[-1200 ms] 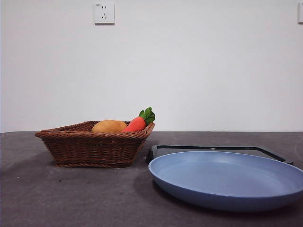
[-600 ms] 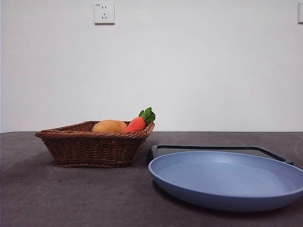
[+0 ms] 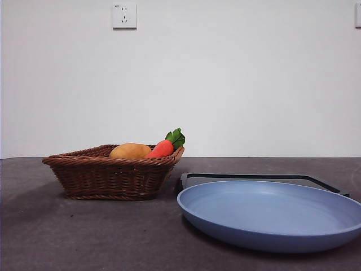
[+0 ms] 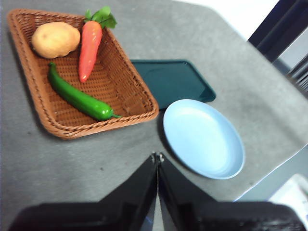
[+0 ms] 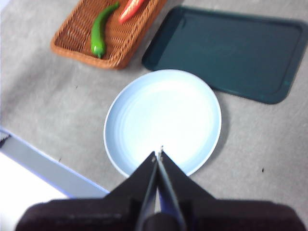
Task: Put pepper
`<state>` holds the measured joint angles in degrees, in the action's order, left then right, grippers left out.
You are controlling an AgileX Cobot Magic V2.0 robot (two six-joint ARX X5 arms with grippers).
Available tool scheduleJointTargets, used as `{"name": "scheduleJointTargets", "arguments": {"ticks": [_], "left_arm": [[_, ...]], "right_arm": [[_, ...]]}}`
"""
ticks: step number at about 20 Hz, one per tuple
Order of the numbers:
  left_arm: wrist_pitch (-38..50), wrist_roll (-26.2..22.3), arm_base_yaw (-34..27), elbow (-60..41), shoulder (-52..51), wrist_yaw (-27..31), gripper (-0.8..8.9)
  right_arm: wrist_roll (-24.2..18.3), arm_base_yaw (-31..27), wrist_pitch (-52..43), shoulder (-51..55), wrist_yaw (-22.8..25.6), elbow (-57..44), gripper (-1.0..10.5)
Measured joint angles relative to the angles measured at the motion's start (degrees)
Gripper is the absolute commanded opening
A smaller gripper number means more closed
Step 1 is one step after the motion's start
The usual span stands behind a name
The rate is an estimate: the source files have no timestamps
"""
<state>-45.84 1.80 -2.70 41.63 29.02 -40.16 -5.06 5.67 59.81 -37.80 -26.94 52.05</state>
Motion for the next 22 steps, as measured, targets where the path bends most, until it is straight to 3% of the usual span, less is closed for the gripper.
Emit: {"name": "scheduleJointTargets", "arguments": {"ticks": [3,4,5,7,14,22], "left_arm": [[0.6,-0.8,0.0,0.0,0.0,1.0,0.20],[1.1,-0.8,0.0,0.0,0.0,1.0,0.72],[1.3,-0.8,0.0,0.0,0.0,1.0,2.01],[1.7,-0.8,0.0,0.0,0.0,1.0,3.66],[4.2,0.8,0.0,0.0,0.0,1.0,3.63],[4.8,1.3,0.0,0.0,0.0,1.0,3.63]], "right_arm": [[-0.4,0.0,-0.1,0.0,0.0,0.0,0.3],[-0.5,0.0,-0.3,0.0,0.0,0.0,0.8],[-0.5,0.0,-0.4,-0.1,0.0,0.0,1.7],[-0.5,0.0,-0.5,-0.3,0.0,0.0,3.0],[-0.5,0.0,-2.0,-6.4,0.0,0.0,3.0],[-0.5,0.0,-10.9,-28.5,0.9,0.0,3.0]]}}
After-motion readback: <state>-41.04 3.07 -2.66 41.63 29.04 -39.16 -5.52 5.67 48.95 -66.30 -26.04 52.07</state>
